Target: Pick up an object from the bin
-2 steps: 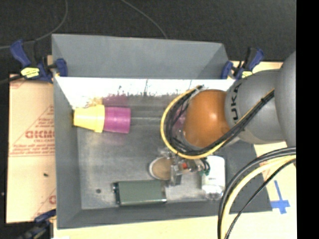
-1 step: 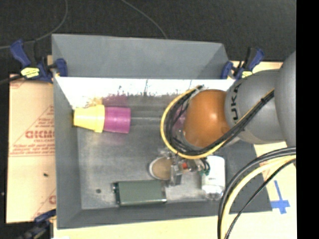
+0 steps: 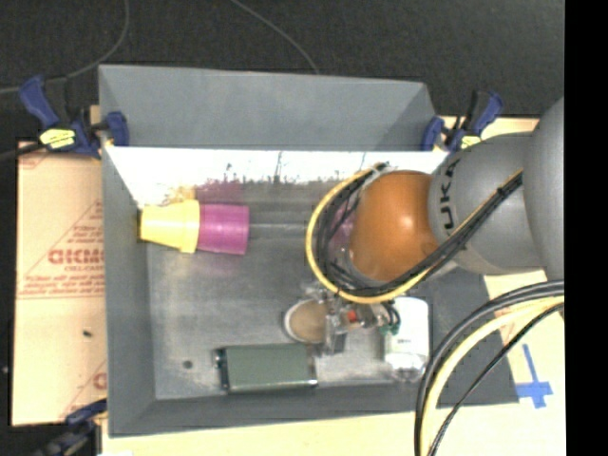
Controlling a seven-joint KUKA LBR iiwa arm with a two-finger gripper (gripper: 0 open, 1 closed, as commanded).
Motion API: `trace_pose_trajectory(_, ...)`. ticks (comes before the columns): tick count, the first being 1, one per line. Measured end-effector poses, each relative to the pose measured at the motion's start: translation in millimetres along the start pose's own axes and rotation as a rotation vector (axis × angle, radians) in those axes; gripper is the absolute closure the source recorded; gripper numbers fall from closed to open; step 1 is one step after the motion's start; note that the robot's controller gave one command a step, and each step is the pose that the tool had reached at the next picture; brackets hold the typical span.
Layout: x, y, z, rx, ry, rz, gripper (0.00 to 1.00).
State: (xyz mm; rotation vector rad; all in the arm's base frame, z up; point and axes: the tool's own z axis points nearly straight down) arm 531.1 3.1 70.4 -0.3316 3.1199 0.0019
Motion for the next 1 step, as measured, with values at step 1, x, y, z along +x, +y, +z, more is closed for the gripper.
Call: trace_pose_trajectory(1,0.0,0.0,0.0,0.0,0.0,0.0,1.0)
